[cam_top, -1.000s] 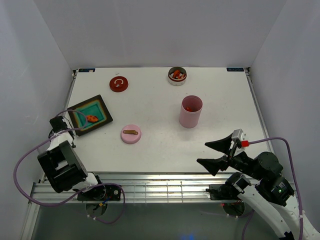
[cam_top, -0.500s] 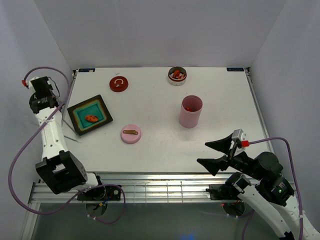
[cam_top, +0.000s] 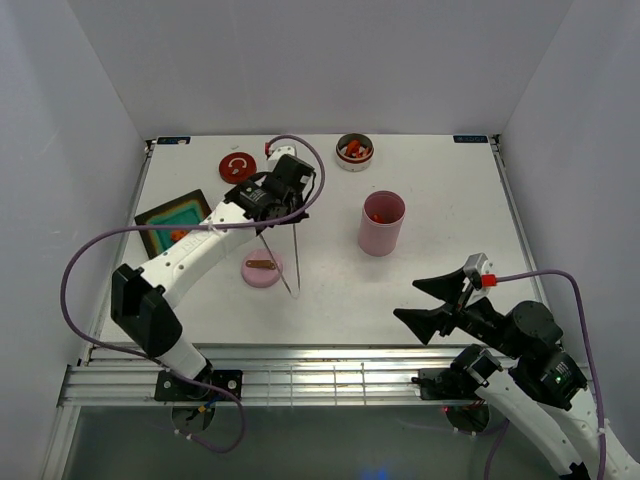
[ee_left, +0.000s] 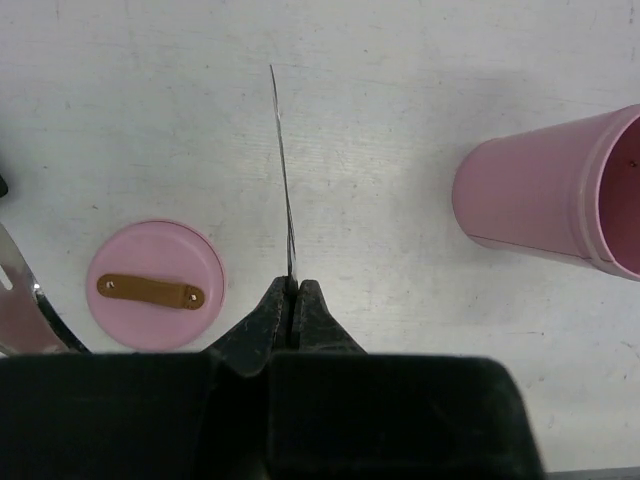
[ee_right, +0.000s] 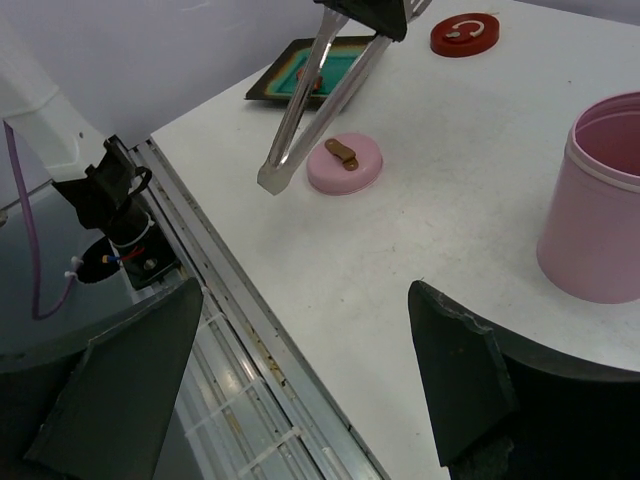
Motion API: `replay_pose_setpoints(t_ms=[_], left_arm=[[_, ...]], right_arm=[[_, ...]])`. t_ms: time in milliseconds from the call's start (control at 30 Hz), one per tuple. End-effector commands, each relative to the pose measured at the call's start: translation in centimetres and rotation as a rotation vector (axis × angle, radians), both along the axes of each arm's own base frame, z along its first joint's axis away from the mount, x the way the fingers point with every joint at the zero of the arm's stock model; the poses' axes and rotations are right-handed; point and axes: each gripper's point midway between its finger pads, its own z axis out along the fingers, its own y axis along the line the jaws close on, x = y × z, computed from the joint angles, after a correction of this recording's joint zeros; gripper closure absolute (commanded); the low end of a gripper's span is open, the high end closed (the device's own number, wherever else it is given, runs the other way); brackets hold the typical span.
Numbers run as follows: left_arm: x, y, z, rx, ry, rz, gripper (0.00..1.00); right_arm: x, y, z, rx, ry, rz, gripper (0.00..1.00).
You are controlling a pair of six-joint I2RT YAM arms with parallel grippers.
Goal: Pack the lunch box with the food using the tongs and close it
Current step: Place the clamp at the center of the board.
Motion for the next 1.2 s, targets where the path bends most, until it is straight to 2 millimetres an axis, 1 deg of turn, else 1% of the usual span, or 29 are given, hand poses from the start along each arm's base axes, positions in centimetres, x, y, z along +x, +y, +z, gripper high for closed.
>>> replay_pose_setpoints(t_ms=[0,33,100,133,167,200,233,267,333,367,400,433,500,567,600,667,767,800,833,867,900,933,967,1033,1067,1100,1167], left_arm=[[1.3,0.3,-0.9,0.038,-0.010,0.118,1.00],[1.7,-0.4,-2.5,0.056,0.016,0.110,1.00],[2.3,-1.2,-4.2,0.073,0.041,0.075,1.00],[2.9,-1.8,-4.5,0.071,0.035,0.062,1.00],[3.4,-2.2,-6.0,0.106,0.055,0.037,1.00],[3.7,-2.6,-6.6,0.113,0.058,0.024,1.00],[4.4,-3.4,-7.1,0.098,0.046,0.004,1.00],[4.9,-3.9,-8.8,0.131,0.062,-0.031,1.00],[5.6,-5.0,-10.3,0.129,0.074,-0.073,1.00],[6.3,-5.6,-10.3,0.138,0.068,-0.100,1.00],[6.5,-5.9,-12.1,0.163,0.098,-0.114,1.00],[6.7,-6.2,-12.3,0.165,0.101,-0.125,0.98],[7.3,-6.4,-12.8,0.178,0.097,-0.143,0.94],[7.8,-6.9,-12.8,0.164,0.082,-0.166,0.92],[8.1,-7.0,-12.7,0.162,0.078,-0.178,0.88],[8.0,-7.3,-13.0,0.152,0.088,-0.195,0.80],[7.8,-7.5,-13.6,0.133,0.105,-0.214,0.77],[7.7,-7.7,-13.5,0.123,0.109,-0.223,0.73],[7.5,-7.6,-13.1,0.112,0.106,-0.217,0.51],[7.6,-7.5,-12.6,0.104,0.097,-0.211,0.34],[7.7,-7.4,-12.1,0.104,0.077,-0.198,0.25],[7.7,-7.1,-11.7,0.105,0.066,-0.190,0.07],[7.8,-6.8,-10.3,0.098,0.037,-0.180,0.05],[7.8,-6.3,-9.0,0.099,0.009,-0.163,0.02],[7.7,-6.2,-7.3,0.072,-0.019,-0.150,0.02],[7.7,-5.9,-6.5,0.060,-0.038,-0.131,0.02],[7.0,-5.6,-6.1,0.032,-0.041,-0.170,0.02]], right_arm=[[0.7,-0.6,0.9,0.025,0.017,-0.064,0.11],[0.9,-0.6,0.7,0.024,0.032,-0.072,0.11],[1.3,-0.8,0.4,0.017,0.049,-0.097,0.12],[1.5,-0.6,0.2,0.010,0.066,-0.102,0.12],[1.8,-0.7,-0.1,0.004,0.076,-0.114,0.12],[2.0,-0.6,-0.3,0.000,0.085,-0.121,0.12],[2.3,-0.4,-0.6,-0.007,0.096,-0.126,0.12],[2.6,-0.4,-0.8,-0.014,0.102,-0.138,0.13],[3.0,-0.4,-1.4,-0.036,0.123,-0.153,0.13],[3.2,-0.4,-1.3,-0.041,0.123,-0.164,0.13],[3.5,-0.5,-1.5,-0.050,0.133,-0.175,0.13],[3.6,-0.7,-1.8,-0.061,0.146,-0.191,0.13],[3.9,-1.0,-1.7,-0.066,0.151,-0.219,0.13],[4.0,-1.0,-1.7,-0.072,0.153,-0.218,0.13],[3.9,-1.0,-1.7,-0.070,0.151,-0.217,0.13],[4.0,-1.0,-1.8,-0.069,0.150,-0.219,0.12],[4.0,-1.0,-1.8,-0.065,0.149,-0.220,0.12],[4.0,-1.0,-1.8,-0.069,0.150,-0.222,0.12],[4.0,-1.0,-1.8,-0.071,0.150,-0.222,0.12],[4.0,-1.0,-1.9,-0.072,0.151,-0.222,0.12],[4.1,-0.9,-2.0,-0.076,0.153,-0.220,0.12],[4.1,-0.9,-2.0,-0.078,0.153,-0.219,0.12],[4.1,-0.8,-2.0,-0.079,0.152,-0.217,0.12],[4.2,-0.8,-2.1,-0.082,0.152,-0.219,0.12],[4.3,-0.8,-2.1,-0.083,0.152,-0.222,0.12],[4.3,-0.7,-2.2,-0.087,0.156,-0.220,0.12],[4.3,-0.6,-2.4,-0.093,0.158,-0.214,0.12]])
